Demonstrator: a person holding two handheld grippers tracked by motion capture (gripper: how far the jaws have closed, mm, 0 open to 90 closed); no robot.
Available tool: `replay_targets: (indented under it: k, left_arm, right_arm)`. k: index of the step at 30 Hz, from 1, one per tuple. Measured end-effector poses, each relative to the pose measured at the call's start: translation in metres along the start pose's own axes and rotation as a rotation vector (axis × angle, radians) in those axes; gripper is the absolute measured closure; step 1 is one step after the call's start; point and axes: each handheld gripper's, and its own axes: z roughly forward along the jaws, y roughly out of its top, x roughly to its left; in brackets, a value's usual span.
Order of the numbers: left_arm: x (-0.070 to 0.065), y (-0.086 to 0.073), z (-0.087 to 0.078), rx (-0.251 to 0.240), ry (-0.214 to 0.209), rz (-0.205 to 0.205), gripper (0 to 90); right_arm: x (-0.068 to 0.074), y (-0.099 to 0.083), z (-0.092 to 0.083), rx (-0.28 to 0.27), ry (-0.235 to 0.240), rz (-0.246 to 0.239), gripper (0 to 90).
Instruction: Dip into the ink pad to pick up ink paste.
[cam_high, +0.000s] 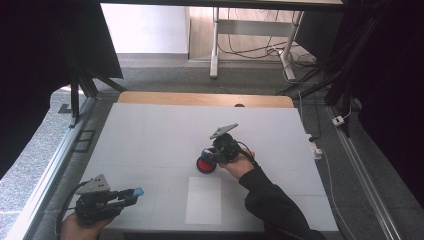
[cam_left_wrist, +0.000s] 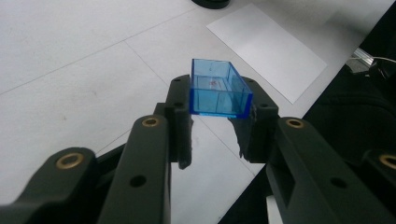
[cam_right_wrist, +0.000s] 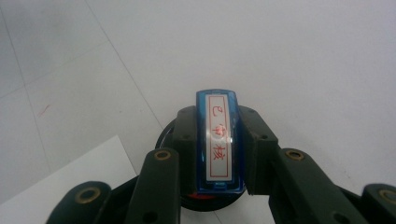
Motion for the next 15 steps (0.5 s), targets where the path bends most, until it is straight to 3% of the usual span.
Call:
replay_targets:
  k: [2,8,12,15]
  left_arm:
    - [0.000,0.000,0.000,0.000,0.001,-0.002,68.3]
    - [0.000,0.000,0.000,0.000,0.001,-0.003,68.4]
    - [0.000,0.000,0.000,0.000,0.002,-0.003,68.4]
    - [0.000,0.000,0.000,0.001,0.000,-0.005,68.4]
  right_arm:
    - [0.000,0.001,0.000,0.011,-0.005,0.001,70.7]
    - [0.014,0.006,0.002,0.043,-0.075,-0.093,70.9]
    - [0.017,0.006,0.003,0.045,-0.088,-0.103,70.9]
    - [0.013,0.005,0.002,0.032,-0.065,-0.075,70.9]
